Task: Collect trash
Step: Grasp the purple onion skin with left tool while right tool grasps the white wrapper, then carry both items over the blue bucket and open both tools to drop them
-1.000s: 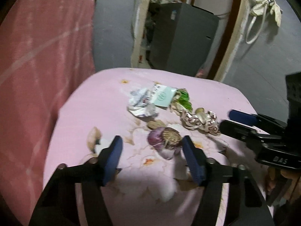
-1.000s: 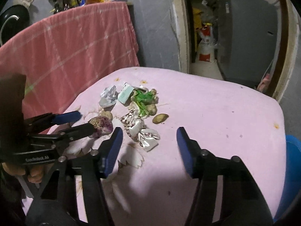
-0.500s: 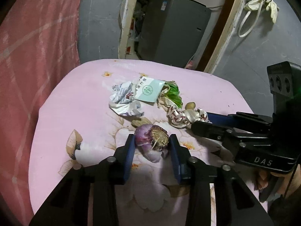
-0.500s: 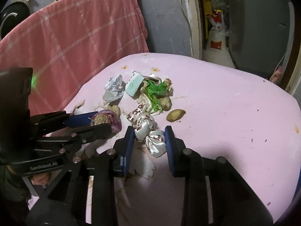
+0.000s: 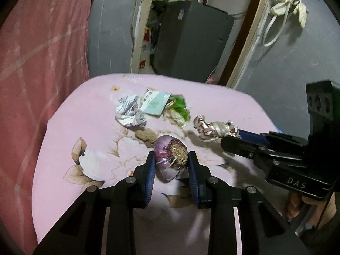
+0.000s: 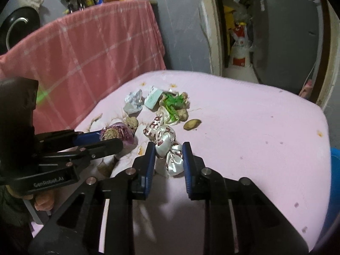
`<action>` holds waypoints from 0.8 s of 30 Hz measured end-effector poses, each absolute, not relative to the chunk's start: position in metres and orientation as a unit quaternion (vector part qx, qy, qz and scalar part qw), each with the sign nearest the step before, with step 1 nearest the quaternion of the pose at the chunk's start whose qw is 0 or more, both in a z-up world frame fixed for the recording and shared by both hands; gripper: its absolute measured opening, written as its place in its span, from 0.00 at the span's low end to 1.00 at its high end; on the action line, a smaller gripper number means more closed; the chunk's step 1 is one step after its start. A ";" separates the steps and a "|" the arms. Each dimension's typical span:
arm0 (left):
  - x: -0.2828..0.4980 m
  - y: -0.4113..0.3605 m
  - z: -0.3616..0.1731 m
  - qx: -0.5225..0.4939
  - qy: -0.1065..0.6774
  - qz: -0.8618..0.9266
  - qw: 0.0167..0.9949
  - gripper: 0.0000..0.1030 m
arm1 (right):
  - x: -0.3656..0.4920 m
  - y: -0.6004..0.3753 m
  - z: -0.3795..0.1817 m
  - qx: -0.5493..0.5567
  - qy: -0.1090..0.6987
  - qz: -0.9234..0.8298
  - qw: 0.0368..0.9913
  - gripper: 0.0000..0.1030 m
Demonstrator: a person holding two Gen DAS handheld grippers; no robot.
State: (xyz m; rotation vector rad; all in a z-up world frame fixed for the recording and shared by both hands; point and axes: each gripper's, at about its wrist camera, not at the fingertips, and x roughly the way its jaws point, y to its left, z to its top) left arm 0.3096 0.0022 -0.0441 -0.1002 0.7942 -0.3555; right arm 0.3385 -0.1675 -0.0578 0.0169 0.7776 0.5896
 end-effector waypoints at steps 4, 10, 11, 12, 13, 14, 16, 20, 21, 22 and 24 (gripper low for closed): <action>0.294 -0.009 -0.028 -0.046 0.340 -0.168 0.924 0.25 | 0.315 -0.184 -0.039 0.007 0.322 0.266 0.908 0.24; 0.271 -0.036 0.004 -0.043 0.264 -0.173 0.948 0.25 | 0.282 -0.215 -0.001 0.010 0.235 0.236 0.943 0.24; 0.269 -0.040 0.010 -0.041 0.251 -0.175 0.951 0.25 | 0.276 -0.220 0.005 0.010 0.220 0.230 0.948 0.24; 0.266 -0.046 0.018 -0.040 0.236 -0.179 0.954 0.25 | 0.269 -0.226 0.013 0.011 0.203 0.222 0.954 0.24; 0.265 -0.050 0.023 -0.038 0.224 -0.183 0.957 0.25 | 0.263 -0.233 0.020 0.012 0.185 0.213 0.959 0.24; 0.262 -0.057 0.029 -0.037 0.211 -0.187 0.959 0.25 | 0.258 -0.237 0.025 0.012 0.173 0.206 0.963 0.24; 0.257 -0.072 0.041 -0.035 0.185 -0.197 0.962 0.25 | 0.247 -0.252 0.040 0.014 0.141 0.186 0.972 0.24; 0.245 -0.105 0.064 -0.036 0.140 -0.220 0.965 0.25 | 0.229 -0.280 0.063 0.017 0.094 0.151 0.984 0.24; 0.242 -0.115 0.069 -0.038 0.128 -0.227 0.965 0.25 | 0.223 -0.288 0.069 0.015 0.083 0.140 0.987 0.24; 0.242 -0.119 0.073 -0.038 0.121 -0.232 0.964 0.25 | 0.219 -0.294 0.072 0.014 0.076 0.132 0.988 0.24; 0.238 -0.136 0.080 -0.039 0.109 -0.245 0.963 0.25 | 0.210 -0.311 0.080 0.013 0.060 0.112 0.992 0.24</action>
